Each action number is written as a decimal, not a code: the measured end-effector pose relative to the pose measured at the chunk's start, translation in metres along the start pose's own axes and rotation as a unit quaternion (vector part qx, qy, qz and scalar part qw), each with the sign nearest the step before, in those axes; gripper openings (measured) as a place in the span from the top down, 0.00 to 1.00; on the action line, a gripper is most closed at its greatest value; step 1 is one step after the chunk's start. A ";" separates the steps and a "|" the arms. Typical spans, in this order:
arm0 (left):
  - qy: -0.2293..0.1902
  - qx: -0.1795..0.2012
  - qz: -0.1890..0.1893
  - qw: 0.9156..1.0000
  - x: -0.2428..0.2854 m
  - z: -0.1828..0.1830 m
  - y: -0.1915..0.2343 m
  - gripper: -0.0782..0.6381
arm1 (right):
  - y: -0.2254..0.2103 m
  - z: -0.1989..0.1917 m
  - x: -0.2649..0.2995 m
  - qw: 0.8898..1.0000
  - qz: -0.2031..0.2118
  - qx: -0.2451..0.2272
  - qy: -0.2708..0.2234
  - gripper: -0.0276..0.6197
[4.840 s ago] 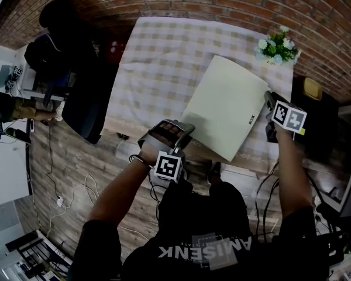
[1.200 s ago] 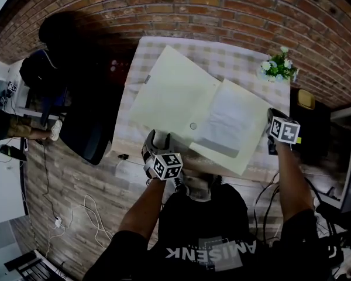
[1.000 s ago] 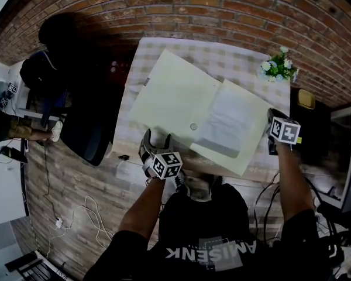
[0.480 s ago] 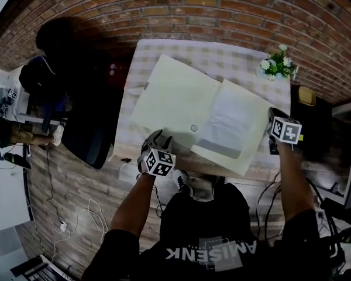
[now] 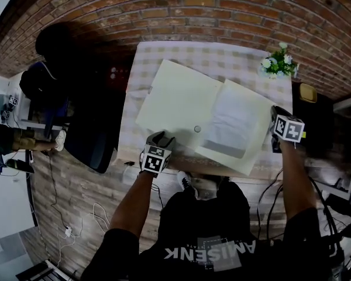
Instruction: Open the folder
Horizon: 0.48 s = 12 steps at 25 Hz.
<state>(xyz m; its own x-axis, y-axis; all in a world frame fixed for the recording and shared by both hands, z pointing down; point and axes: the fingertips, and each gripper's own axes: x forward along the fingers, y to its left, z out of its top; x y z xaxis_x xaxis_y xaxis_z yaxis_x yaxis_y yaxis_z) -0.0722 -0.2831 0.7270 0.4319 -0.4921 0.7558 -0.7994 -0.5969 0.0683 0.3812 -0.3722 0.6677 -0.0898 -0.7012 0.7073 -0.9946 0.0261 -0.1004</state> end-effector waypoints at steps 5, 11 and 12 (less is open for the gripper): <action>-0.026 -0.049 -0.006 0.998 -0.004 0.002 0.004 0.55 | 0.002 -0.001 -0.003 0.999 -0.003 0.044 -0.007 0.82; -0.034 -0.064 -0.031 0.997 -0.002 0.003 0.002 0.53 | -0.004 0.001 -0.011 0.997 -0.014 0.074 0.004 0.82; -0.034 -0.070 -0.037 0.996 -0.004 0.004 0.001 0.53 | -0.003 0.004 -0.016 0.998 -0.018 0.061 -0.001 0.82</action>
<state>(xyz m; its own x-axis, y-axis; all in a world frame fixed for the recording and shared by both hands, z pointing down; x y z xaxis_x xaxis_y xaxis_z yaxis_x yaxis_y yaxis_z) -0.0735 -0.2842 0.7212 0.5159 -0.4946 0.6994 -0.8122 -0.5421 0.2157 0.3863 -0.3636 0.6540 -0.0535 -0.7009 0.7112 -0.9835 -0.0863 -0.1590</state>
